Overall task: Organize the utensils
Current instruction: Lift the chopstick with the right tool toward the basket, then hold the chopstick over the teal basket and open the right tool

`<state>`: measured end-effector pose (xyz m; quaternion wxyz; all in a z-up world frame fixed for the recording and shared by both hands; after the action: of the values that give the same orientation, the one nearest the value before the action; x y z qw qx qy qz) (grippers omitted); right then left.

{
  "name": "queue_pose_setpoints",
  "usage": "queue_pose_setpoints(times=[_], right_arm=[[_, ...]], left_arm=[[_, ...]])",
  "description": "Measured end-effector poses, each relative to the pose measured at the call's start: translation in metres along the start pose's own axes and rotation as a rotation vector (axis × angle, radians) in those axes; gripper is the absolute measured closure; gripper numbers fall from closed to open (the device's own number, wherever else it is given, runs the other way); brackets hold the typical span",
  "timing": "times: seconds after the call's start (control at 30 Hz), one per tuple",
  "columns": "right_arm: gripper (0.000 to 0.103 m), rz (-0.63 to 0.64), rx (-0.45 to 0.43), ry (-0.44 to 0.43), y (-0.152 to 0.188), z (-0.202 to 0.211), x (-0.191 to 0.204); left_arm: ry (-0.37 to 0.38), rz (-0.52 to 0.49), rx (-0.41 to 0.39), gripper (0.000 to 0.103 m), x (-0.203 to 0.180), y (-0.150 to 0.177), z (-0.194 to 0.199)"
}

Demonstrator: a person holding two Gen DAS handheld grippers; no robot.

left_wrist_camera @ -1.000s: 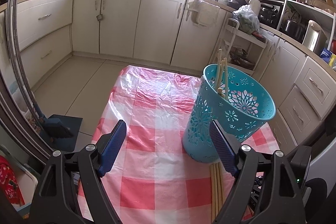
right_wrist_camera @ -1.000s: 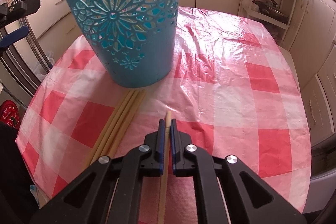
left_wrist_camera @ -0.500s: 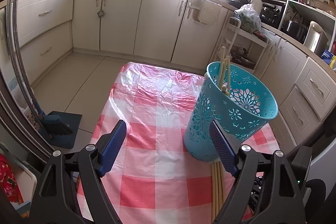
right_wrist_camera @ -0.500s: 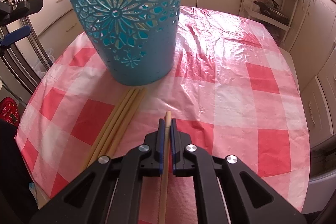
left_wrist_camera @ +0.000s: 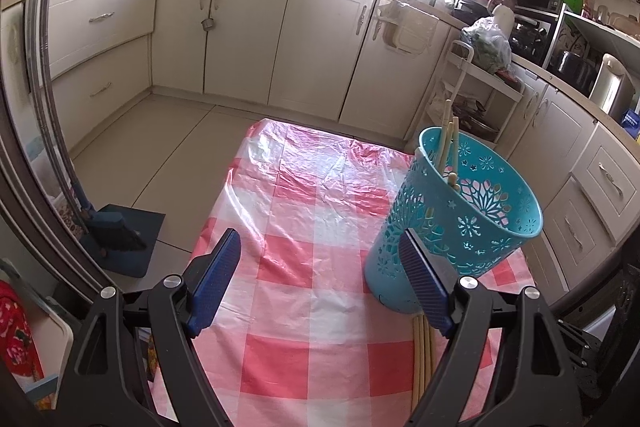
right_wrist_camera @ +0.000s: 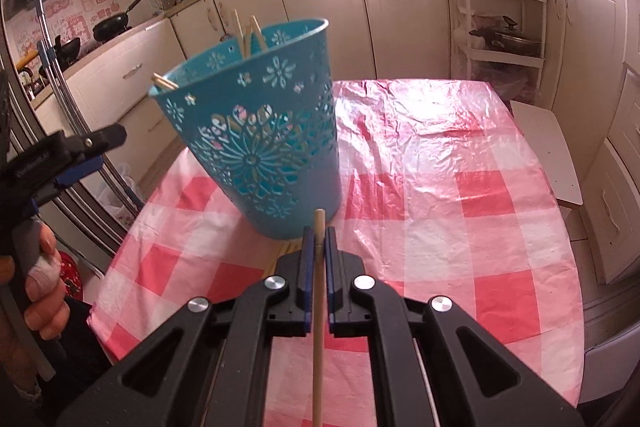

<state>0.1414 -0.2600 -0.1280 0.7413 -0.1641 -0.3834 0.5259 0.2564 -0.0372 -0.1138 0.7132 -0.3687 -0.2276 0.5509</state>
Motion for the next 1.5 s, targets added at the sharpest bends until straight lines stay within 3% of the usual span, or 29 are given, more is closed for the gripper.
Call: queue_pose_setpoints(times=[0.47, 1.0, 1.27, 1.5], right_arm=[[0.097, -0.021, -0.123, -0.131, -0.029, 0.034, 0.014], [0.097, 0.025, -0.231, -0.167, -0.057, 0.076, 0.028], [0.097, 0.085, -0.291, -0.197, -0.101, 0.119, 0.056], [0.097, 0.124, -0.41, -0.239, -0.144, 0.149, 0.081]], left_arm=[[-0.001, 0.042, 0.004, 0.026, 0.006, -0.002, -0.004], [0.001, 0.038, 0.021, 0.026, 0.003, -0.001, -0.01], [0.001, 0.041, 0.02, 0.026, 0.003, -0.001, -0.01], [0.001, 0.041, 0.019, 0.025, 0.003, -0.001, -0.01]])
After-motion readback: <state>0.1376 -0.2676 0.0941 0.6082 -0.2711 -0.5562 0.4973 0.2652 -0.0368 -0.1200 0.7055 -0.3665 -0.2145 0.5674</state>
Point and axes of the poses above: each gripper's, at about its wrist camera, not at the fingertips, and z roughly against the way its jaws point, x to its left, y to its underside, the point moved 2 cm from there along -z, roughly the way its jaws point, and after that the axes turned 11 degrees about -z, right-handed, at the moved point
